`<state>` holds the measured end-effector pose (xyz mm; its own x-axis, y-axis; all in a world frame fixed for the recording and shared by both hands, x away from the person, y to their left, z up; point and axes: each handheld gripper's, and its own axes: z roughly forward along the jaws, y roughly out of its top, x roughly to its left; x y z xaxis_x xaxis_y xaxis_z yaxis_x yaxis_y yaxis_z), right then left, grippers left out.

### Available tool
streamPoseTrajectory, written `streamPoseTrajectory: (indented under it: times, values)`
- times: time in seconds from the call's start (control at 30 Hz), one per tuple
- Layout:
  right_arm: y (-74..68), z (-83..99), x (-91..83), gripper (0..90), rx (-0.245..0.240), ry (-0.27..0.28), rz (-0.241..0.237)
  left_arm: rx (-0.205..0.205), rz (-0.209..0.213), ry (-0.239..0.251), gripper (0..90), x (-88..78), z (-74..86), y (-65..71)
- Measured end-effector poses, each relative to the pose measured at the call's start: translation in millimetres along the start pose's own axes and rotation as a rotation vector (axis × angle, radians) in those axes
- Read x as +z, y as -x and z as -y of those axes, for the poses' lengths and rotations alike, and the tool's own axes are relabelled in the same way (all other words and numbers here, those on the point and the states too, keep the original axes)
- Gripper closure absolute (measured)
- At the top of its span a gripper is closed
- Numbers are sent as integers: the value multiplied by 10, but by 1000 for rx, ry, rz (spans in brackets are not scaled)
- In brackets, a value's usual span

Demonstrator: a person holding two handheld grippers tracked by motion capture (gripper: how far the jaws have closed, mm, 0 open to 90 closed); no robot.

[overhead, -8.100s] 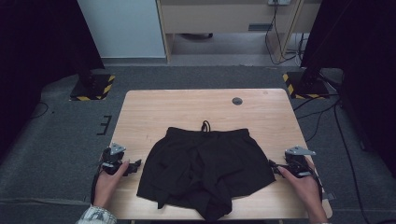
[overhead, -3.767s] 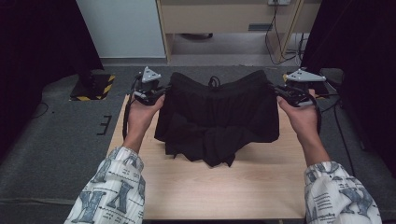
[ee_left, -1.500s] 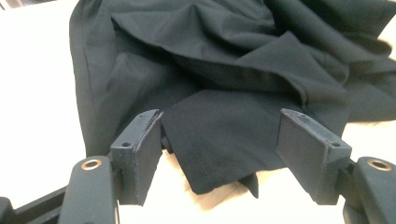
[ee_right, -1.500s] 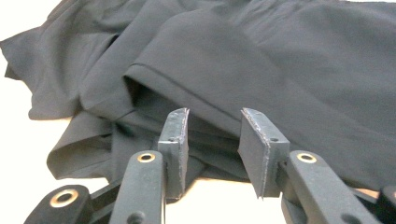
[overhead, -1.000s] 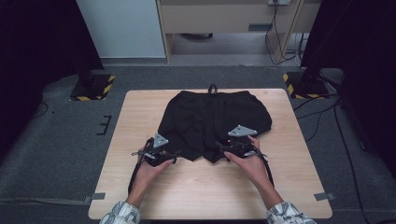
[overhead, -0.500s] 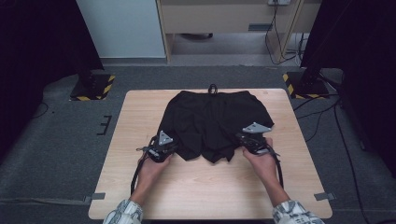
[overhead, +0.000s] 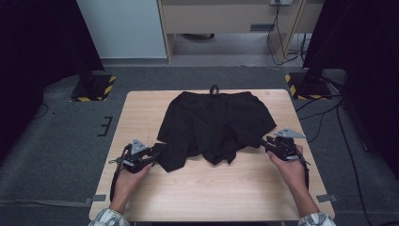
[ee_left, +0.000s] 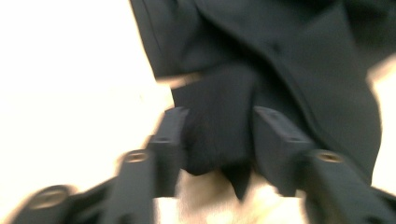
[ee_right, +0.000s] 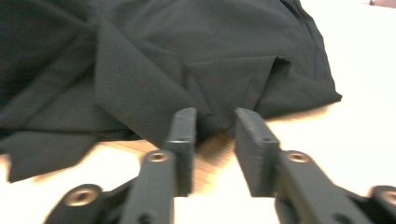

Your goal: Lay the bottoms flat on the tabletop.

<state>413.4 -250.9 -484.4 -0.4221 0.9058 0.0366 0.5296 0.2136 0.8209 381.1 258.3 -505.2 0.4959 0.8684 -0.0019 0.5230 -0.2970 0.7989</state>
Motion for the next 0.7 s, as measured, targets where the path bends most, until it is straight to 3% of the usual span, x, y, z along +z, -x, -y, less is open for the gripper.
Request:
streamPoseTrajectory:
  times: [0.03, 0.07, 0.1, 0.17, 0.2, 0.23, 0.3, 0.37, 0.4, 0.43, 0.47, 0.53, 0.57, 0.63, 0.7]
  values:
    - [-69, -36, -39, 551, -18, 7, -25, -17, 35, 37, 406, 4, -55, 51]
    - [-69, -36, -39, 551, -18, 7, -25, -17, 35, 37, 395, 4, -55, 51]
    - [-156, -66, -46, 502, -27, 20, -34, -6, 59, 46, 373, 85, -111, 136]
    - [-263, -93, -32, 476, -47, 33, -45, 36, 71, 9, 362, 222, -166, 239]
    - [-263, -93, -32, 476, -47, 33, -45, 36, 71, 9, 355, 222, -166, 239]
    - [-389, -115, 1, 463, -61, 46, -77, 62, 69, -19, 356, 330, -190, 303]
    - [-443, -125, 18, 463, -64, 51, -91, 78, 59, -45, 358, 416, -201, 336]
    - [-621, -155, 85, 491, -94, 58, -142, 83, 57, -75, 421, 494, -205, 353]
    - [-790, -184, 158, 534, -121, 56, -180, 87, 68, -78, 569, 510, -203, 355]
    - [-790, -184, 158, 534, -121, 56, -180, 99, 75, -88, 569, 527, -205, 359]
    - [-966, -216, 238, 579, -148, 52, -213, 113, 83, -93, 728, 535, -216, 363]
    - [-1032, -227, 268, 600, -159, 49, -227, 108, 101, -95, 842, 524, -232, 365]
    - [-1232, -262, 364, 644, -189, 44, -262, 112, 110, -90, 883, 473, -251, 372]
    - [-1377, -280, 451, 670, -203, 42, -285, 113, 107, -79, 885, 426, -264, 369]
    - [-1552, -286, 567, 695, -228, 28, -316, 88, 81, -22, 885, 224, -301, 293]
